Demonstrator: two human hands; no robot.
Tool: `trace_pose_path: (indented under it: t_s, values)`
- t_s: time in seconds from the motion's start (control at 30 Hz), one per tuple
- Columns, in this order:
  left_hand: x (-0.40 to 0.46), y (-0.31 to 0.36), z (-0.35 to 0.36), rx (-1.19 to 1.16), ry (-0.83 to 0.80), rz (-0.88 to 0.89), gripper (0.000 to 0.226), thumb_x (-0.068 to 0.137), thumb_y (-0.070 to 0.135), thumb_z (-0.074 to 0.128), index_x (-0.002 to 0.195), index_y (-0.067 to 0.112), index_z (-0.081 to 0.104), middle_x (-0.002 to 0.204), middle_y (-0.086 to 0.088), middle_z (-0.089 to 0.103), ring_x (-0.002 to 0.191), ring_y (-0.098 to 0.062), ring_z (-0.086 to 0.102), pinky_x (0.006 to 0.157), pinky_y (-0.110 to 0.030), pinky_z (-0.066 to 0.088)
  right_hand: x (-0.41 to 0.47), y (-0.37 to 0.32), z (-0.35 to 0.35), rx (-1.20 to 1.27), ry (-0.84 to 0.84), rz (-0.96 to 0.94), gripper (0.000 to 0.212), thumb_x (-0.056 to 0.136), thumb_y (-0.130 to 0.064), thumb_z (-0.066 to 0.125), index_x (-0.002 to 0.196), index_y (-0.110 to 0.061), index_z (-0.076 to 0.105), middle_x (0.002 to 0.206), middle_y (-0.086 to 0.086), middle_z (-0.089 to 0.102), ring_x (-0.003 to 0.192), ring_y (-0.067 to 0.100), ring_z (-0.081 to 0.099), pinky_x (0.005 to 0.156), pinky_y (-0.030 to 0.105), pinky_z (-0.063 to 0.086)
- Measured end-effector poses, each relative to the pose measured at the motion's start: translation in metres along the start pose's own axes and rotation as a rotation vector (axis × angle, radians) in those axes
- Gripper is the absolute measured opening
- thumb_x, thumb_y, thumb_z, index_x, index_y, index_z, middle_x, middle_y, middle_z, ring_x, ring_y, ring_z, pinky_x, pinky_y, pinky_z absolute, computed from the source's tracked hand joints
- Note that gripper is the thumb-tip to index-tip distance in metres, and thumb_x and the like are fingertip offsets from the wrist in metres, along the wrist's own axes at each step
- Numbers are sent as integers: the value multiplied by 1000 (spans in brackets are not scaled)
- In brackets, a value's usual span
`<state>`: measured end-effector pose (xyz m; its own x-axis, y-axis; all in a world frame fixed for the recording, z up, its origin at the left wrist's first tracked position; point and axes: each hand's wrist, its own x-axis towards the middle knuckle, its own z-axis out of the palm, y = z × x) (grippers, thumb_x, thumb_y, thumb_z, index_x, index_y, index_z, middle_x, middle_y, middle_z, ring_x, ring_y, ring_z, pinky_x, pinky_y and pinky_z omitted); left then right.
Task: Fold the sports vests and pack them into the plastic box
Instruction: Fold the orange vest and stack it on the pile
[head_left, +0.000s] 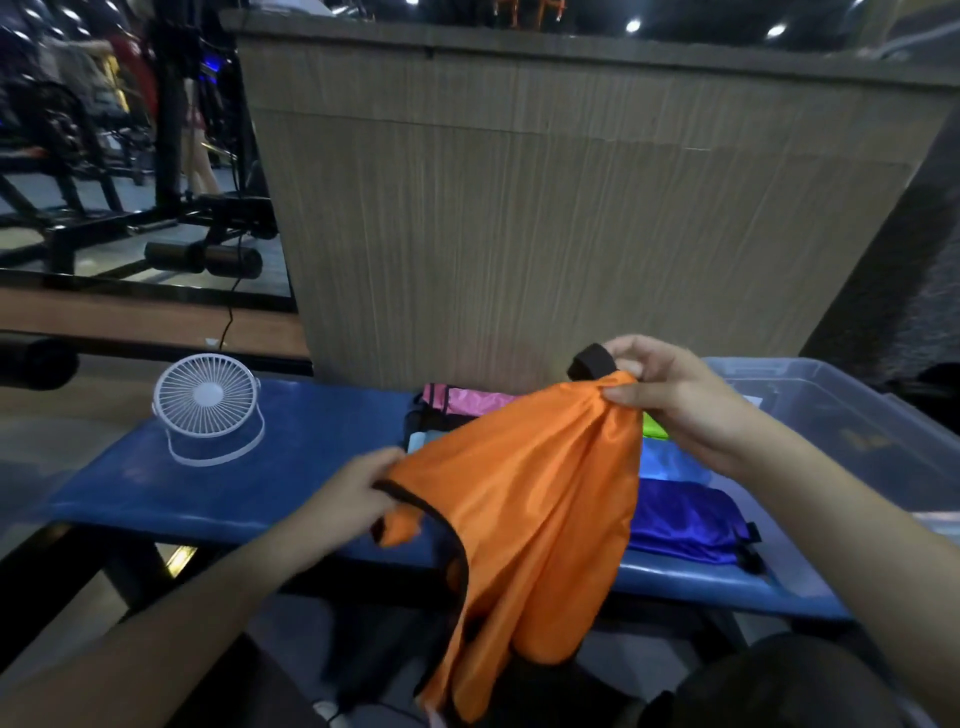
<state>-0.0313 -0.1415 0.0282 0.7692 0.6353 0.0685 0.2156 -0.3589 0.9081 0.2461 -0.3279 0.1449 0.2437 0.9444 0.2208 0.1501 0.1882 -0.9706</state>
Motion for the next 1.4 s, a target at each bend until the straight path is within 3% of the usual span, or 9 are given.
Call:
trace_pose_path:
  t_s: [0.13,0.4,0.6,0.73,0.9,1.0,1.07,1.2,1.4]
  values:
    - [9,49,-26,-16,205,160,34,81,-24,46,85,10,48,57,0,58,44,-14,55,41,-24,43,-12,18,-8,-94,-10,149,42,75,21,57,103,-10,66,90,7,66,85,19,59,75,30,41]
    - [20,145,-6,422,205,741,34,66,-14,60,81,16,60,89,7,54,82,-11,58,71,-34,47,-8,11,39,-129,-366,163,56,84,-5,67,137,-6,50,138,13,58,131,24,54,109,35,42]
    - [26,160,12,566,156,862,21,79,2,67,85,22,63,103,8,46,85,-5,53,68,-41,51,7,-22,80,-59,-135,-10,38,87,-11,73,116,6,56,105,18,63,98,22,64,87,32,54]
    - [25,153,9,579,196,829,24,77,0,68,87,21,63,105,7,44,90,-8,52,70,-42,51,12,-23,83,-242,-87,-62,40,84,-27,77,106,3,63,95,30,64,86,22,61,82,42,50]
    - [20,132,17,403,334,644,37,77,2,71,101,26,56,104,15,49,94,-4,56,74,-30,50,15,-13,86,-468,-80,-106,19,93,-21,70,95,-4,63,66,-9,52,54,-2,45,53,17,35]
    - [14,122,18,222,427,465,49,73,1,71,107,30,50,103,15,59,94,-3,61,74,-24,49,16,-9,91,-441,-44,-119,25,92,-27,65,99,-3,62,72,1,55,62,3,48,57,26,38]
    - [10,115,23,103,397,427,47,75,2,71,105,29,49,98,13,63,88,-9,65,71,-30,53,16,-6,94,-443,-4,-150,23,88,-26,61,97,-5,62,81,13,59,75,12,52,69,42,44]
    - [4,88,41,-30,321,352,32,81,30,70,105,31,49,94,8,65,77,-20,66,72,-47,57,20,-8,94,-308,124,-159,23,83,-20,59,96,0,58,83,7,56,79,14,50,73,37,39]
    - [-10,38,66,254,-57,67,63,64,76,68,109,38,45,103,14,58,82,-5,64,80,-34,56,24,-28,79,-105,251,-164,19,80,-16,61,94,-4,56,82,9,50,74,21,47,70,37,35]
